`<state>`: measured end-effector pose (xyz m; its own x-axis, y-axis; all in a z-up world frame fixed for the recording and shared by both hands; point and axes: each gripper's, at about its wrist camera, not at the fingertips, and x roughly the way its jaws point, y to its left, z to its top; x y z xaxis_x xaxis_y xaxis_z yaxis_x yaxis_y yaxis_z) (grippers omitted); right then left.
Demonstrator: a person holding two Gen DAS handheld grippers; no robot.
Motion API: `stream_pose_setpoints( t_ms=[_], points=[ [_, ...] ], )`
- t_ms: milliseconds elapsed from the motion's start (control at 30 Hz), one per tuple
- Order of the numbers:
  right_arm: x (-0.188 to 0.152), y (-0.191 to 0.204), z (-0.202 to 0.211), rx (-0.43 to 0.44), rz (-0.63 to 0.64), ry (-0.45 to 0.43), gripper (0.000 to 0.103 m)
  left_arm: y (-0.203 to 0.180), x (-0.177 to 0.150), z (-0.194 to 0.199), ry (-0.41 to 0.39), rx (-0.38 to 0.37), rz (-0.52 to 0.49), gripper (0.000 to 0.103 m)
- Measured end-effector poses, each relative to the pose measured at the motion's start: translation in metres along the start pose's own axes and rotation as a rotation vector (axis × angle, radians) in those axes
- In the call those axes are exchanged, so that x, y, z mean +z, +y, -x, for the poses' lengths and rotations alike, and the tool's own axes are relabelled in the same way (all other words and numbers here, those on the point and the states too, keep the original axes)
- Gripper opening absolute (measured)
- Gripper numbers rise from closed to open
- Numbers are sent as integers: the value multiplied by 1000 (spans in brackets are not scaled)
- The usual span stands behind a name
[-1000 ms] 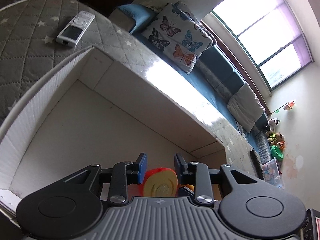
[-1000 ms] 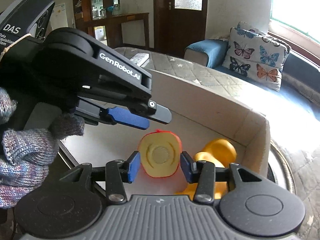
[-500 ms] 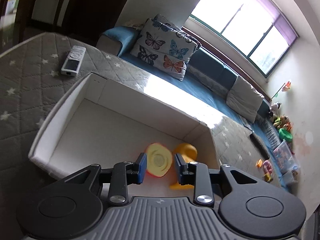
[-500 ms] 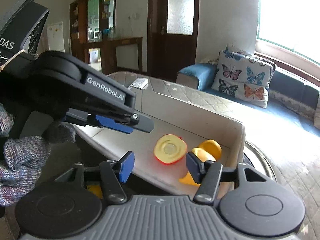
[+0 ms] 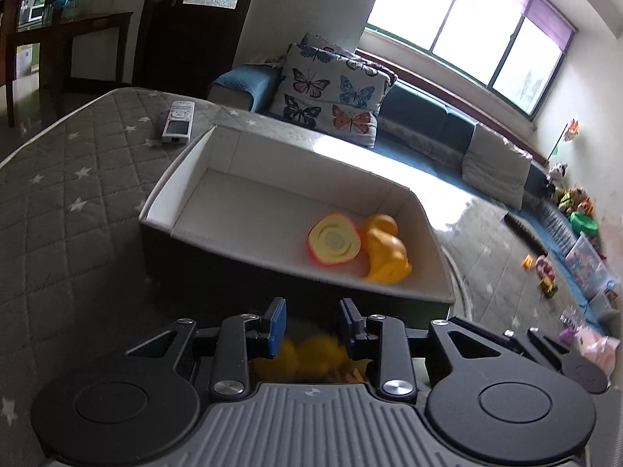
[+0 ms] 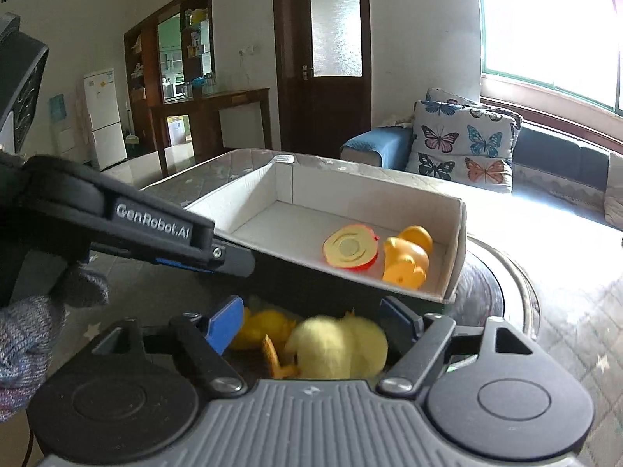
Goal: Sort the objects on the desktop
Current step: 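Withdraw both grippers from the box, then move both grippers toward the fuzzy yellow chick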
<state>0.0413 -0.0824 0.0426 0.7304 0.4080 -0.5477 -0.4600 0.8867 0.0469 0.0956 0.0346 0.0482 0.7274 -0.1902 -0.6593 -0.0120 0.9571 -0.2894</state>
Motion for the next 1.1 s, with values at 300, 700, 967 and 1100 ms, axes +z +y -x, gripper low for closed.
stream_pose_setpoints(
  t_ms=[300, 700, 967, 1100],
  points=[
    [-22, 10, 19, -14, -14, 3, 88, -6, -26, 8, 13, 33, -32, 32],
    [-43, 13, 27, -26, -41, 21, 91, -6, -59, 10, 41, 72, -58, 32],
    [-53, 18, 27, -30, -39, 37, 91, -10, -69, 8, 51, 93, -75, 32],
    [-55, 18, 26, -38, -38, 49, 91, -9, -74, 5, 63, 101, -78, 32]
  ],
)
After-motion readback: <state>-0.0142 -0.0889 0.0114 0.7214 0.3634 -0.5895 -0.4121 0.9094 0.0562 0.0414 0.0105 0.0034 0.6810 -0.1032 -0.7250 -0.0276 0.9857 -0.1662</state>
